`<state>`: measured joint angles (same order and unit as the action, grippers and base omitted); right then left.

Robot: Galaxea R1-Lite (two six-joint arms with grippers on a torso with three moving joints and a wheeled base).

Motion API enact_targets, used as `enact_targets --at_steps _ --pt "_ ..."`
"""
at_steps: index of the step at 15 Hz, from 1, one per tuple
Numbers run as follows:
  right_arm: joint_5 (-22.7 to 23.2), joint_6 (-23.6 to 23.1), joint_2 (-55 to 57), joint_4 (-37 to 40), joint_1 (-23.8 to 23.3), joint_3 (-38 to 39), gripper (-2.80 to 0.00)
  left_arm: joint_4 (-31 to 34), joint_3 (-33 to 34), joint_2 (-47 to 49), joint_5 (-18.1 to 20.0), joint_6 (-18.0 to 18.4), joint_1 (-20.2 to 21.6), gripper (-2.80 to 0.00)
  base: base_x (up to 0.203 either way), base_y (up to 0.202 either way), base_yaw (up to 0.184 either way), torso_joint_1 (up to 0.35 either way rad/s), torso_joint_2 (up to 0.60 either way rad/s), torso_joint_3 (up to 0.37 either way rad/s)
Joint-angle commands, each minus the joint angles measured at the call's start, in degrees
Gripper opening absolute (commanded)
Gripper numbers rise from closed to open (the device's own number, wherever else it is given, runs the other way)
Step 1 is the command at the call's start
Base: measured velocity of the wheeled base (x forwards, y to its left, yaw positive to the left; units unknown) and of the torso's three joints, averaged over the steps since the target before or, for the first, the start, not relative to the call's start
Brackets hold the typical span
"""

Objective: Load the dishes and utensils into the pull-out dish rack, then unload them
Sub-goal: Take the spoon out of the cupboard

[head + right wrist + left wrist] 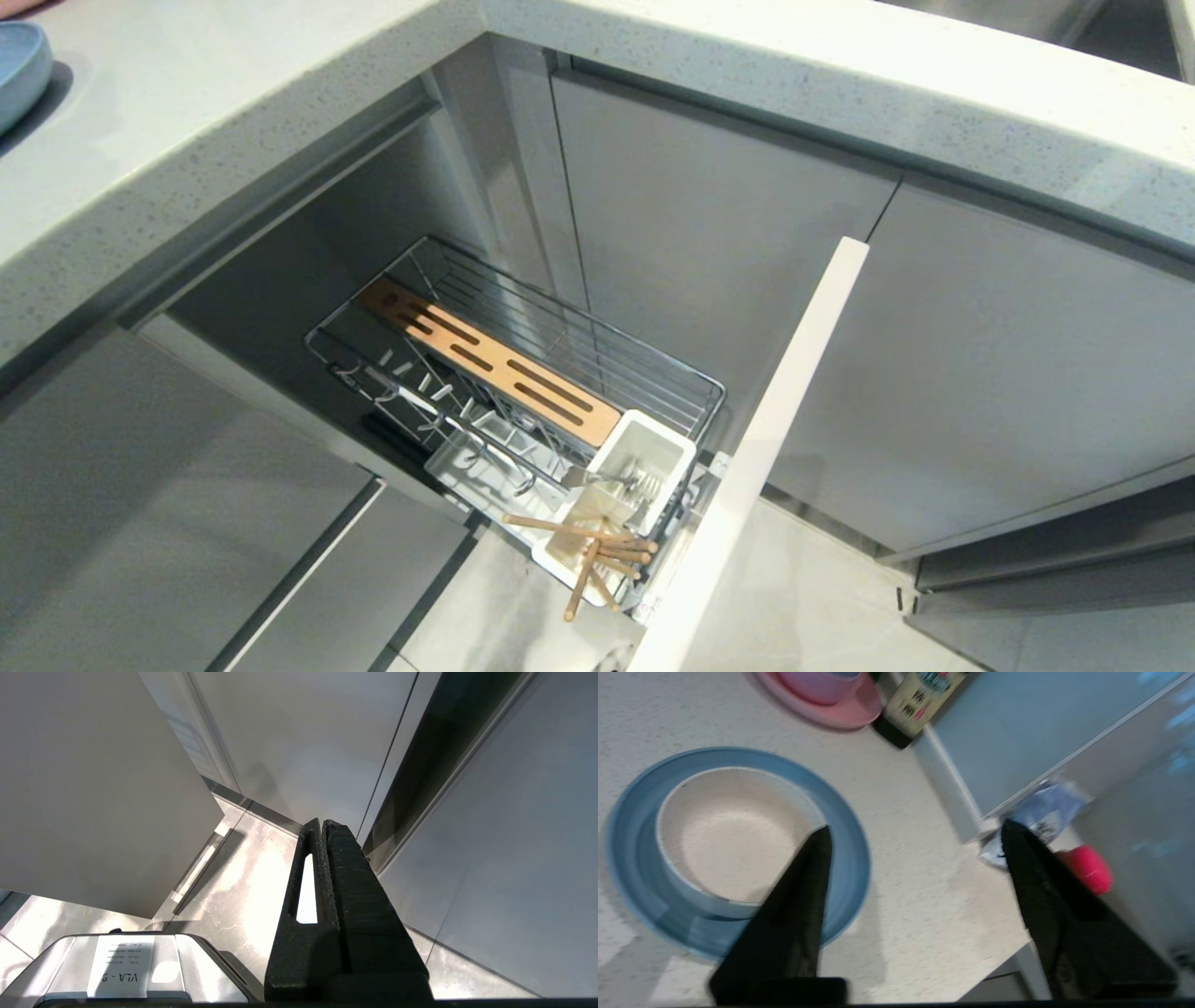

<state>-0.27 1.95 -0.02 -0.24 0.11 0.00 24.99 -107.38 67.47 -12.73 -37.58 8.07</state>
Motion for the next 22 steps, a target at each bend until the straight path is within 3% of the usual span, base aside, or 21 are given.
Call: enact_targets --at_steps 1,5,7,14,16,19,20,22 --pt "-0.01 -0.01 -0.18 -0.02 0.03 0.09 -2.80 -1.67 0.93 -2.70 -0.01 -3.91 -2.33 -2.80 0.000 0.000 0.000 0.000 0.00 0.000" --pt "0.00 0.06 -0.24 -0.02 -0.02 0.09 -2.80 -2.23 1.85 -3.19 2.32 -6.13 -6.96 -2.80 0.000 0.000 0.000 0.000 0.00 0.000" --pt "0.00 0.02 -0.24 -0.02 0.06 0.09 -2.80 -2.18 2.55 -2.70 2.49 -6.98 -11.42 -2.80 0.000 0.000 0.000 0.000 0.00 0.000" --pt "0.00 0.02 -0.20 -0.02 0.03 0.09 -2.80 -1.69 7.72 2.70 1.36 -6.79 -31.83 -2.80 0.000 0.000 0.000 0.000 0.00 0.000" --pt "0.00 0.00 -0.23 -0.02 0.06 0.09 -2.80 -0.54 9.27 3.77 -1.77 -6.09 -40.19 -2.80 0.000 0.000 0.000 0.000 0.00 0.000" --pt "0.00 0.00 -0.24 -0.02 -0.02 0.09 -2.80 0.08 13.16 8.30 -12.84 -3.28 -53.03 -2.80 0.000 0.000 0.000 0.000 0.00 0.000" --pt "0.00 0.00 -0.23 -0.02 0.06 0.09 -2.80 0.42 14.25 10.42 -16.07 -2.49 -54.86 -2.80 0.000 0.000 0.000 0.000 0.00 0.000" --pt "-0.08 -0.01 -0.24 -0.02 0.06 0.09 -2.80 4.71 15.14 15.55 -18.26 -1.82 -57.24 -2.80 0.000 0.000 0.000 0.000 0.00 0.000"
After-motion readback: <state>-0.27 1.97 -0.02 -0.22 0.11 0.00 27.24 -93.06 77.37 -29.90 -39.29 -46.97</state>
